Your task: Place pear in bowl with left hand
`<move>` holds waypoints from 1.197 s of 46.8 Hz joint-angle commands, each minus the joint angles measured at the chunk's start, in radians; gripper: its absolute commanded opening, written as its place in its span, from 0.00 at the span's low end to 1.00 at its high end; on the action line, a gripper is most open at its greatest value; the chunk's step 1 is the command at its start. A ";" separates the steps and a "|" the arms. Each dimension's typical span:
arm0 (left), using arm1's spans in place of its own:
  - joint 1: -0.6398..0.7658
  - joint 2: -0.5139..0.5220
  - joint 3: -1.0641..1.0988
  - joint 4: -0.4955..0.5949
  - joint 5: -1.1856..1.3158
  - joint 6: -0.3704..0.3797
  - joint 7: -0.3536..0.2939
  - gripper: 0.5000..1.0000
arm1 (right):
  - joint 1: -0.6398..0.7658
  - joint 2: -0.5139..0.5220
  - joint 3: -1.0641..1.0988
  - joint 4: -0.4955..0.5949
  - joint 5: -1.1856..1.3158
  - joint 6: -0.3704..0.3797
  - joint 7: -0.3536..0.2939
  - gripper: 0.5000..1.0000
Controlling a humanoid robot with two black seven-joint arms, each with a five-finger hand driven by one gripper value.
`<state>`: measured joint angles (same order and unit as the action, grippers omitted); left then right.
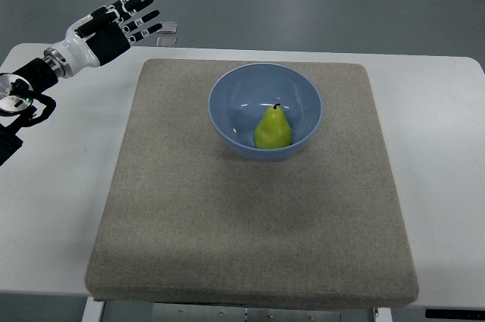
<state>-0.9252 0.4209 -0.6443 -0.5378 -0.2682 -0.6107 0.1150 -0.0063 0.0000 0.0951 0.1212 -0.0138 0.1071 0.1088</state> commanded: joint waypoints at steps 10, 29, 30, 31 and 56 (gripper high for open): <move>-0.004 -0.001 -0.003 -0.001 -0.002 0.000 0.002 0.99 | 0.000 0.000 0.000 0.000 0.000 0.000 0.000 0.85; -0.003 -0.001 0.002 -0.002 0.003 0.000 0.002 0.99 | 0.000 0.000 0.000 0.000 0.000 0.000 0.000 0.85; -0.003 -0.001 0.002 -0.002 0.003 0.000 0.002 0.99 | 0.000 0.000 0.000 0.000 0.000 0.000 -0.001 0.85; -0.003 -0.001 0.002 -0.002 0.003 0.000 0.002 0.99 | 0.000 0.000 0.000 0.000 0.000 0.000 0.000 0.85; -0.006 -0.002 0.006 -0.002 0.012 0.000 0.002 0.99 | 0.000 0.000 0.003 0.003 0.006 0.011 -0.001 0.85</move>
<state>-0.9282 0.4192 -0.6381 -0.5399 -0.2567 -0.6110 0.1166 -0.0061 0.0000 0.0976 0.1244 -0.0076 0.1182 0.1088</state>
